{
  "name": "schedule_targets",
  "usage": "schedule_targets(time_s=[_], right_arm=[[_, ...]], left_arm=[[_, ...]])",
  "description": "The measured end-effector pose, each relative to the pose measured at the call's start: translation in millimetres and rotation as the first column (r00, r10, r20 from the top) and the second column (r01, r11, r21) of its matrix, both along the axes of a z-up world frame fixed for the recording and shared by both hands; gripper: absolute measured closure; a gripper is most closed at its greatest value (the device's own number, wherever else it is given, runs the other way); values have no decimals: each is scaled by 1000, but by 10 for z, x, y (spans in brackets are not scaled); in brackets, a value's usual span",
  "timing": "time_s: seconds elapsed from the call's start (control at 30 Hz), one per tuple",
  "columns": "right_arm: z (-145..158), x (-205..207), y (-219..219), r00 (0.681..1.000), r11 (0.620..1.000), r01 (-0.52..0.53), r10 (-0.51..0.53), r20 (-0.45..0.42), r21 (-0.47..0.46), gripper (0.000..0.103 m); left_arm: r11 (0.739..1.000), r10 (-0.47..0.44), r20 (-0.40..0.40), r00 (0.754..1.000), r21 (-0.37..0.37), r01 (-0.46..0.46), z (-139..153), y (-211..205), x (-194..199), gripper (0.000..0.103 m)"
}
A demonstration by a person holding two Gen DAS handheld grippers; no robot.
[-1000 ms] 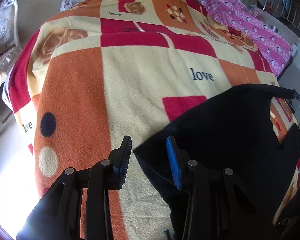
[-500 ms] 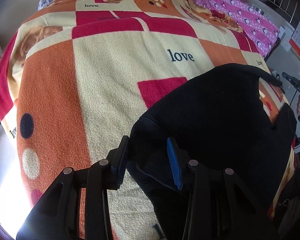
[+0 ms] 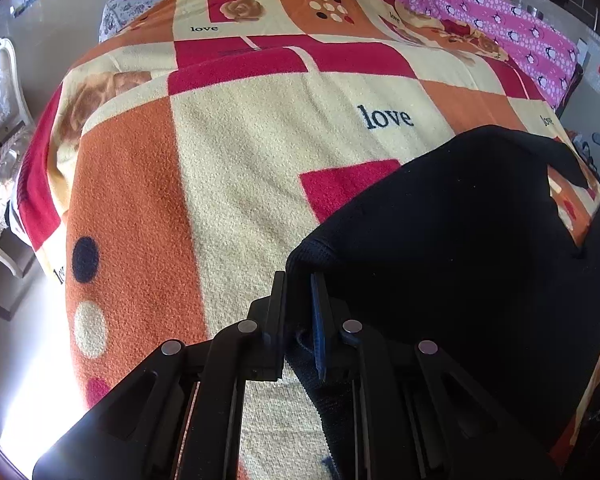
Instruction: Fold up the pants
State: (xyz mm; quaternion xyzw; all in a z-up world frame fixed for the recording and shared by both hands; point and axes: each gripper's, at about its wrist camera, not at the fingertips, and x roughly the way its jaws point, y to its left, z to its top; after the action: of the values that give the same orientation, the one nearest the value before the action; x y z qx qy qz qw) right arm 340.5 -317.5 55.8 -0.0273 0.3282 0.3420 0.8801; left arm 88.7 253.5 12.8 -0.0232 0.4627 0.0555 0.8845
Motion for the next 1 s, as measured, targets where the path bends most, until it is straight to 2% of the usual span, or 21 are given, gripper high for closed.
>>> schedule_targets(time_s=[0.1, 0.17, 0.23, 0.3, 0.33, 0.37, 0.43, 0.47, 0.57, 0.63, 0.77, 0.9, 1.0], right_arm=[[-5, 102, -136, 992, 995, 15, -3, -123, 97, 83], [-54, 108, -158, 981, 993, -4, 27, -192, 121, 76], [-126, 84, -113, 969, 994, -42, 64, -239, 99, 70], [-221, 62, 4, 956, 993, -106, 117, -267, 56, 69], [-283, 31, 84, 953, 990, -143, 143, -269, 18, 69], [-336, -25, 190, 960, 982, -179, 161, -229, -60, 69], [-412, -149, 342, 978, 959, -198, 179, -109, -202, 69], [-436, -199, 392, 976, 946, -218, 208, -67, -239, 69], [-559, -191, 441, 967, 932, -256, 243, -80, -256, 69], [-626, -132, 440, 971, 932, -235, 217, -96, -277, 69], [-659, -51, 340, 971, 943, -230, 205, -124, -239, 69], [-643, -161, 407, 957, 923, -290, 274, -96, -254, 72], [-668, -171, 460, 953, 915, -303, 284, -105, -267, 72]], left_arm=[[1000, 11, 14, 1000, 18, -12, -27, -25, 11, 93], [1000, 18, 21, 1000, 20, -19, -33, -26, 8, 94], [999, 21, 20, 1000, 30, -21, -36, -48, 11, 94], [999, 24, 18, 1000, 42, -25, -36, -71, 17, 94], [998, 26, 17, 1000, 50, -27, -37, -86, 19, 94], [998, 29, 16, 999, 55, -30, -37, -95, 21, 94], [998, 39, 16, 999, 57, -40, -41, -95, 14, 94], [998, 42, 17, 999, 55, -43, -41, -92, 17, 94], [998, 53, 18, 998, 42, -54, -43, -74, 23, 94], [998, 58, 20, 998, 36, -58, -45, -71, 19, 93], [998, 60, 21, 998, 29, -60, -47, -63, 22, 93], [998, 67, 21, 998, 21, -67, -51, -60, 24, 93], [997, 73, 21, 997, 26, -74, -52, -69, 25, 93]])
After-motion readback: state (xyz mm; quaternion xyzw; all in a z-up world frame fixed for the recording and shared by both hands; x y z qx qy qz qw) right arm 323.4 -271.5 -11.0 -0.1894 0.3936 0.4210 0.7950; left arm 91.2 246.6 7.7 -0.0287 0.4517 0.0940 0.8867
